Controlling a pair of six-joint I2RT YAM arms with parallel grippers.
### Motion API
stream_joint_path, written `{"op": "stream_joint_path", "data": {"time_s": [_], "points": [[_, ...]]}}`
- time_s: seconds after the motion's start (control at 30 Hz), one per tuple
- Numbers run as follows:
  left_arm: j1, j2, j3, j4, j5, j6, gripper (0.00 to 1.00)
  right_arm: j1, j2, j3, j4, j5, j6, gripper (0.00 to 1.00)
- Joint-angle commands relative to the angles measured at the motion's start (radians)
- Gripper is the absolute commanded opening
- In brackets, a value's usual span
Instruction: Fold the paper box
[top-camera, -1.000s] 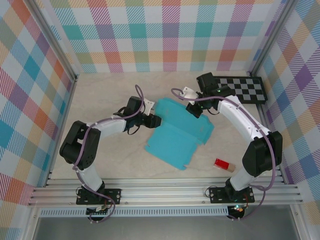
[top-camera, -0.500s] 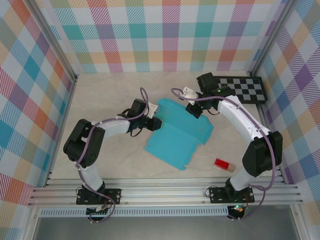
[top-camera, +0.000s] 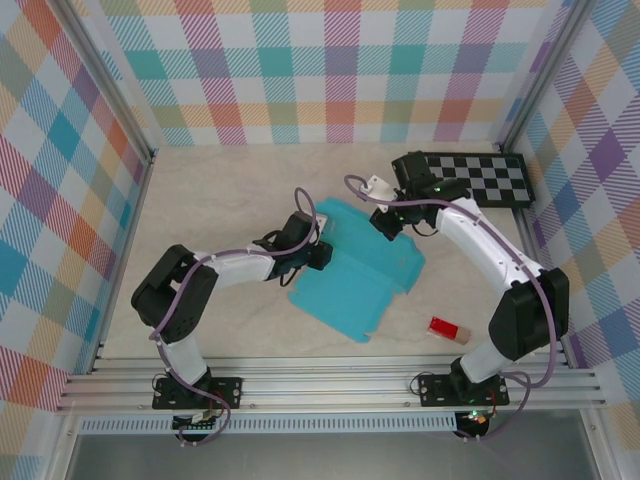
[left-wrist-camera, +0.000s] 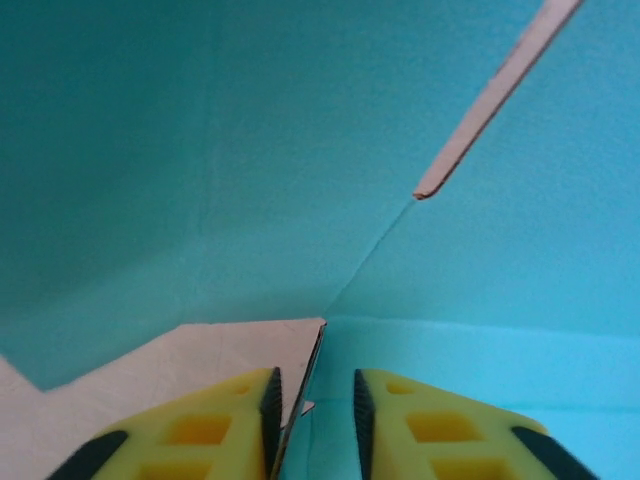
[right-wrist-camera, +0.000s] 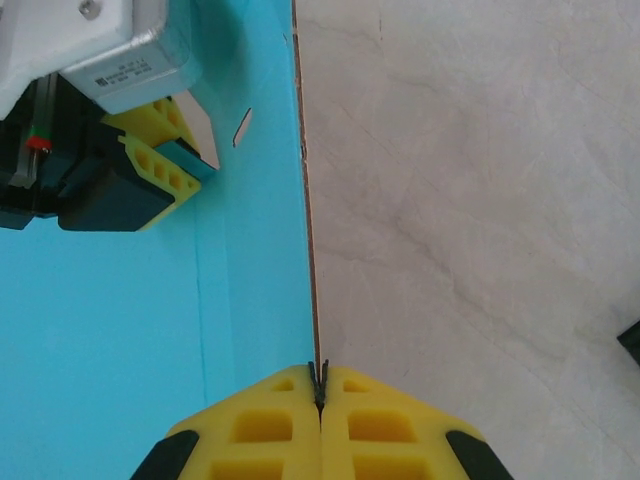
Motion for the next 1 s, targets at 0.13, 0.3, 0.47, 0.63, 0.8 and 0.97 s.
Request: {"op": "stream_joint_path", "data": {"time_s": [0.13, 0.3, 0.47, 0.63, 0.8, 0.97], "points": [[-0.021, -0.053, -0.038, 0.061, -0.001, -0.081, 0.33, 0.006, -0.047, -0.136, 0.18, -0.012, -0.047, 0.0], [0.044, -0.204, -0.113, 0.007, 0.066, -0.089, 0.42, 0.006, -0.051, -0.185, 0.286, 0.1, -0.199, 0.0], [0.2, -0.395, -0.176, -0.111, 0.107, -0.074, 0.44, 0.007, -0.086, -0.282, 0.441, 0.134, -0.43, 0.0], [0.277, -0.436, -0.151, -0.116, 0.173, -0.09, 0.43, 0.011, -0.131, -0.376, 0.61, 0.129, -0.562, 0.0], [0.272, -0.371, -0.101, -0.015, 0.276, -0.138, 0.43, 0.03, -0.132, -0.396, 0.638, 0.149, -0.611, 0.0], [0.265, -0.263, 0.122, -0.142, 0.241, -0.135, 0.38, 0.048, -0.147, -0.448, 0.702, 0.196, -0.644, 0.0]]}}
